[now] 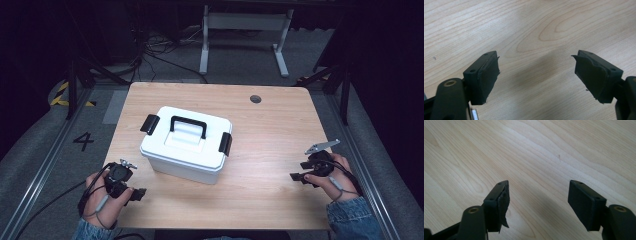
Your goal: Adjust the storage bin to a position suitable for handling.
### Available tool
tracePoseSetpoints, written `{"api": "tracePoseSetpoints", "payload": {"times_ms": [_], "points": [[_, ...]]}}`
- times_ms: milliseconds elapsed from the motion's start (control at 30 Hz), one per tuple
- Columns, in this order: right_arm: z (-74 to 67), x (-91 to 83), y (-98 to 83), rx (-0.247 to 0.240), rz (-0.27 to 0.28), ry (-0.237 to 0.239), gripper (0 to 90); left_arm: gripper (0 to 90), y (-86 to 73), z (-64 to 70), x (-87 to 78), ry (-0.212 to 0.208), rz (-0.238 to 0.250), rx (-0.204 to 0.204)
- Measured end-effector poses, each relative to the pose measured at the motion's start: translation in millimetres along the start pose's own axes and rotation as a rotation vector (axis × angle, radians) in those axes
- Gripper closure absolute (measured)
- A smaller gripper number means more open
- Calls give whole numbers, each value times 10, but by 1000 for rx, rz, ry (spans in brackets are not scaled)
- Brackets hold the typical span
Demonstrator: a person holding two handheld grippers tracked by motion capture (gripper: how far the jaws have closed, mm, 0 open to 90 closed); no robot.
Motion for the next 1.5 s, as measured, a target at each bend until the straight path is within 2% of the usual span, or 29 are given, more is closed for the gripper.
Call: {"api": "tracePoseSetpoints", "payload": {"times_ms": [33,233,433,467,567,667,800,1000,1233,1400,1467,1500], "points": [[-7,-3,8,4,15,-6,321,204,2,5,-4,6,8,-13],[-33,-56,41,-10,59,-30,305,215,24,17,-21,-13,27,-8],[-42,-51,65,-25,48,6,365,221,18,11,-38,-15,32,-14],[-42,-53,72,-42,48,7,377,221,18,12,-37,-16,32,-12],[-62,-74,105,-64,61,24,423,221,18,14,-42,-17,33,-10],[-87,-105,150,-59,81,41,467,221,20,23,-51,-16,38,-3],[-145,-135,244,-67,123,68,487,220,22,37,-45,-6,33,-4],[-232,-182,449,-120,161,72,482,219,37,43,-42,-2,39,8],[-339,-219,665,-150,163,85,469,219,34,37,-42,-3,37,14],[-421,-248,828,-153,191,111,471,219,42,45,-38,2,35,17],[-478,-265,942,-168,200,117,477,219,54,51,-29,-1,31,17],[-495,-271,974,-172,202,119,478,219,65,47,-26,0,30,28]]}}
Point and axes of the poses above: each handheld gripper's, and its own axes: x roughly forward along the jaws, y roughly out of its top, z roughly to its right, the point moved 2 cm from there along x, roughly forward along the jaws, and after that the axes turned 2 degrees about -x, right-handed, at the moved point
